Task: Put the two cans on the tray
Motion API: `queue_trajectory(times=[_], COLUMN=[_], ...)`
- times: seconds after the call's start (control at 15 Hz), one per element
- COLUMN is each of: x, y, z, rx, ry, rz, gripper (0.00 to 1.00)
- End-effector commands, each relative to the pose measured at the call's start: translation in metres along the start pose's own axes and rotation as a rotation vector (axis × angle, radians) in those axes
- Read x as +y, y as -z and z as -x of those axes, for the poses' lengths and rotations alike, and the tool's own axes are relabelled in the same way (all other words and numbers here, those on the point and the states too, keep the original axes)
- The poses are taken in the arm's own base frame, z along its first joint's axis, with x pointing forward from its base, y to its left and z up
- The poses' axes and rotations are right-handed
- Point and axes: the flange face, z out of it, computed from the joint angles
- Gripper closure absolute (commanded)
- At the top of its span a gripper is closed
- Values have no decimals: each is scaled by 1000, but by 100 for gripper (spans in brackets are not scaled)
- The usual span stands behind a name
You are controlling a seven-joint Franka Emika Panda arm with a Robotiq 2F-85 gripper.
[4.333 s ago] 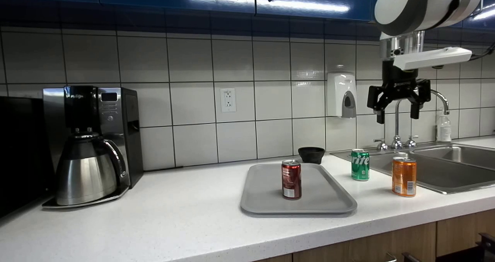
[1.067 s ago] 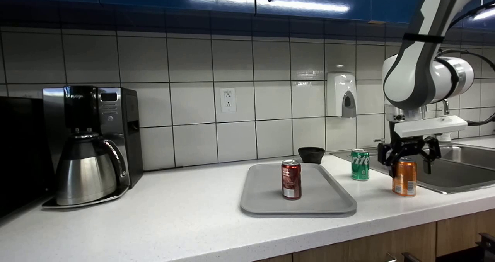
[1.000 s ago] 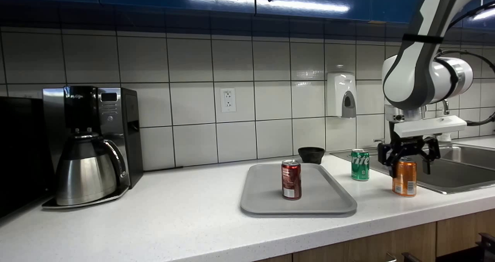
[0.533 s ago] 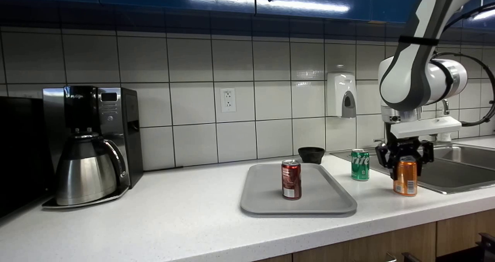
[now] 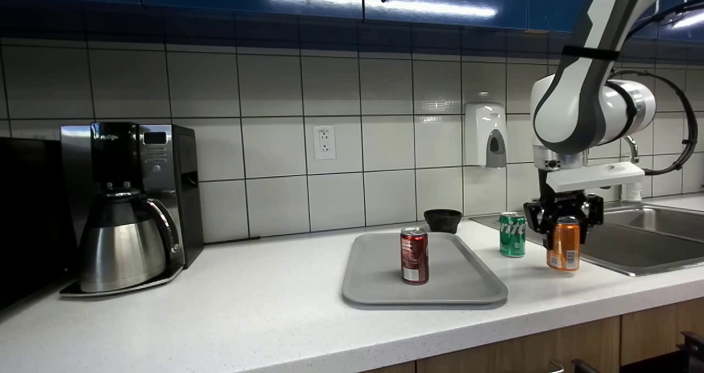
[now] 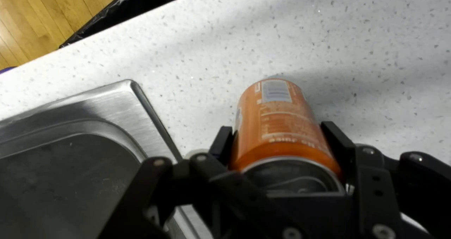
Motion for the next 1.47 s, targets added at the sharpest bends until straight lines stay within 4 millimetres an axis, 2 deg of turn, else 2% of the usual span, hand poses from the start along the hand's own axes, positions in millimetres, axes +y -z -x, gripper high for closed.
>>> queue_trajectory(times=[0.0,0.4,0.6,1.07,1.4], x=[-14,-58,-89,-153,-183], y=[30,61,71,76,60], z=[-1,-4,-5,-7,-11], rx=[67,134,153,162,139], ry=[25,110,157,256,314], rz=[-19,-37,-56,-97,-99], gripper=[59,59,59,59,59])
